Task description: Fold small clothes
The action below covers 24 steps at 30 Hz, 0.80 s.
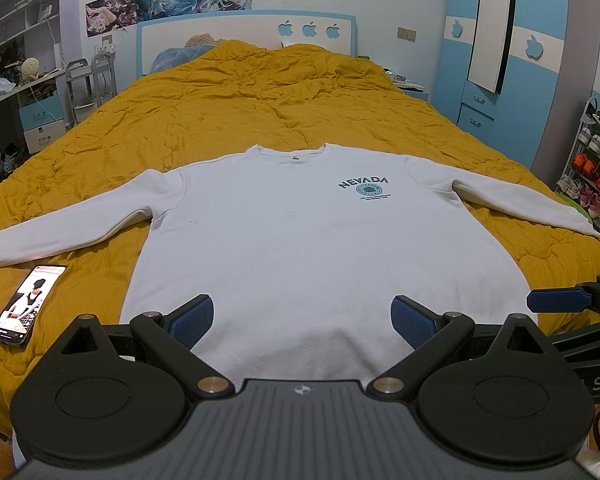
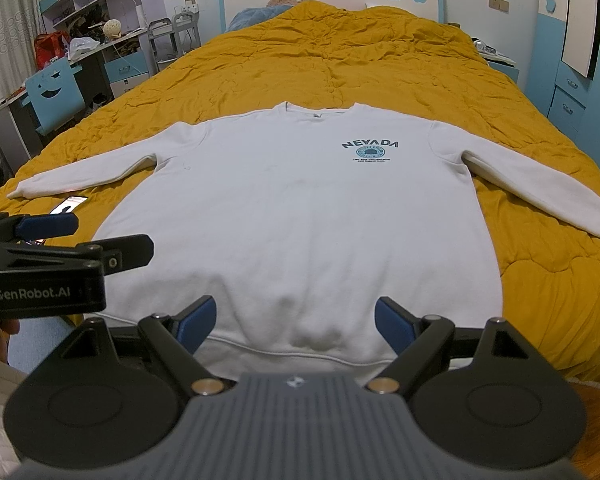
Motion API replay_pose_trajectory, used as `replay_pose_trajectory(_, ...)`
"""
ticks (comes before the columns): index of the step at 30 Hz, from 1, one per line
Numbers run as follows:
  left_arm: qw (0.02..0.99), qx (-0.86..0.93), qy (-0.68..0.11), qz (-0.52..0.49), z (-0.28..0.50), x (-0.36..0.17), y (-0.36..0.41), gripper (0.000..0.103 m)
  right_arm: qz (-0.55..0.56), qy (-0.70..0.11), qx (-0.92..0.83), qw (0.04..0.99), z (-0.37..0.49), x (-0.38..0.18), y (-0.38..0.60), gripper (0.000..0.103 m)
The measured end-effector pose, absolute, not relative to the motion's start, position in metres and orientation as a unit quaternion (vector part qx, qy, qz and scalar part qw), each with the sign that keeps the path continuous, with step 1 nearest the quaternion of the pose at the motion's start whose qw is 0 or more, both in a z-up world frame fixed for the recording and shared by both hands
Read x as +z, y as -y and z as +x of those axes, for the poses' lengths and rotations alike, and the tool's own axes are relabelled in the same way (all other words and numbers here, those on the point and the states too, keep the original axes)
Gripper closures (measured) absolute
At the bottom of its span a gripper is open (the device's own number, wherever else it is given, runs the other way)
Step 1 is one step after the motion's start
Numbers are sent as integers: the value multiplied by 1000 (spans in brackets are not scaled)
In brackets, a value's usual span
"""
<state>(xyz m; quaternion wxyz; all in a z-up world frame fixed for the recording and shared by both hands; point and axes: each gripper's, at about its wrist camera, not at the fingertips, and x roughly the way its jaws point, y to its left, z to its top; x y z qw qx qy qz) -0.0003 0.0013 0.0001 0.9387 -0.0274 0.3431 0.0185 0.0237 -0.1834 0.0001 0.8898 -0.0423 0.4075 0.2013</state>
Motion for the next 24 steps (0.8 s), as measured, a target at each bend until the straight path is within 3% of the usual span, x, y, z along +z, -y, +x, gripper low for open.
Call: replay_pose_trajectory(24, 937, 21, -346, -32, 2, 0, -4, 0, -44, -410, 198, 889, 26, -4, 181, 21)
